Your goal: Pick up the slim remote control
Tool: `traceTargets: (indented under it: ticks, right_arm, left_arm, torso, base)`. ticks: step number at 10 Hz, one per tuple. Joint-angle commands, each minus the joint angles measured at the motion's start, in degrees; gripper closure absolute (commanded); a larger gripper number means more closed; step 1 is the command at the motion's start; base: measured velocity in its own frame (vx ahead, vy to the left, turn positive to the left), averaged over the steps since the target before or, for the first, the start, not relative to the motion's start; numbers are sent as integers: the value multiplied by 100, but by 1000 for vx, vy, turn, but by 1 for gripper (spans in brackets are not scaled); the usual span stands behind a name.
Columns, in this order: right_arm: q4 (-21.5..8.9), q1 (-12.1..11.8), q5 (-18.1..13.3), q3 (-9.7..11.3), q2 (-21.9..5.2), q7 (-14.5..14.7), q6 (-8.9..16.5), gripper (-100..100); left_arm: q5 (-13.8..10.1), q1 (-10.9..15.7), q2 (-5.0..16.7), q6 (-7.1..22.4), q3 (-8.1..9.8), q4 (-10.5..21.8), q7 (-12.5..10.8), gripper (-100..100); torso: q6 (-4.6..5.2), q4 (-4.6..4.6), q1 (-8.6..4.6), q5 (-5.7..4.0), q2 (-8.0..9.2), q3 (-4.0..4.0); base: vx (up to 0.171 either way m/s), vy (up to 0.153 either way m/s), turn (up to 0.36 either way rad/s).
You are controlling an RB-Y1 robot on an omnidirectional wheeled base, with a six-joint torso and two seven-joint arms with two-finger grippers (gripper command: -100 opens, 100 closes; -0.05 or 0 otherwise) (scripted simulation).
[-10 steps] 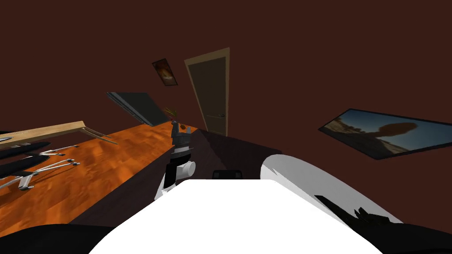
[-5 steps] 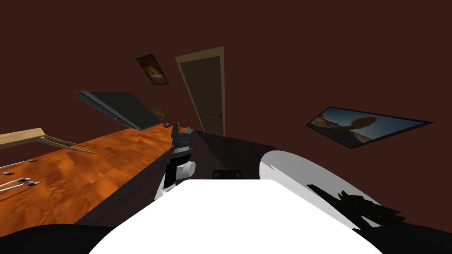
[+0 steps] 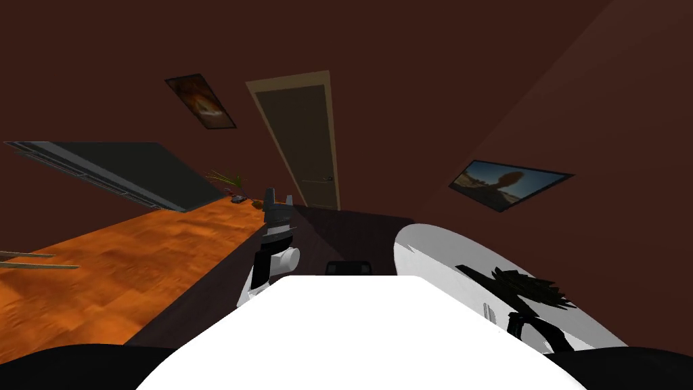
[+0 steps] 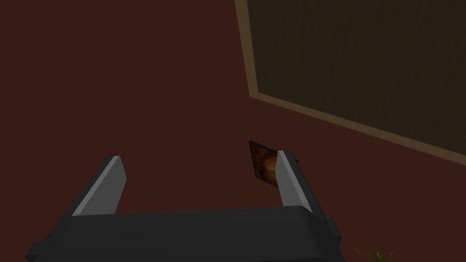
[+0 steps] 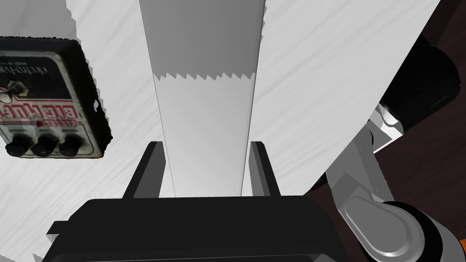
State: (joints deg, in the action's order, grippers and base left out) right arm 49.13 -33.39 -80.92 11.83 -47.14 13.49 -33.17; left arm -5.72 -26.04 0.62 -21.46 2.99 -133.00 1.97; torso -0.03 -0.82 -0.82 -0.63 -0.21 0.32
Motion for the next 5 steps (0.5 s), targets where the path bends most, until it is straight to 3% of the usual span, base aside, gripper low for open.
traceTargets:
  ticks: [1,2,4,5]
  right_arm:
    - [16,163,-286,26,-218,-286,-106,100]
    - [16,163,-513,26,-218,-466,-106,100]
    - [-17,175,-494,18,-204,-422,-111,100]
    - [-23,173,-503,16,-204,-430,-113,0]
  left_arm:
    - [0,0,0,0,0,0,0,0]
    - [0,1,0,0,-1,0,0,0]
    - [0,2,0,0,-1,0,0,0]
    - [0,2,0,0,-1,0,0,0]
  torso:
    - [0,0,0,0,0,0]
    - [-3,0,11,-1,-2,-1]
    - [-8,1,-7,-4,2,0]
    - [-11,0,-11,-6,1,0]
  base:
    - [12,70,-316]
    - [4,41,-92]
    - [-1,3,-2]
    - [0,0,0]
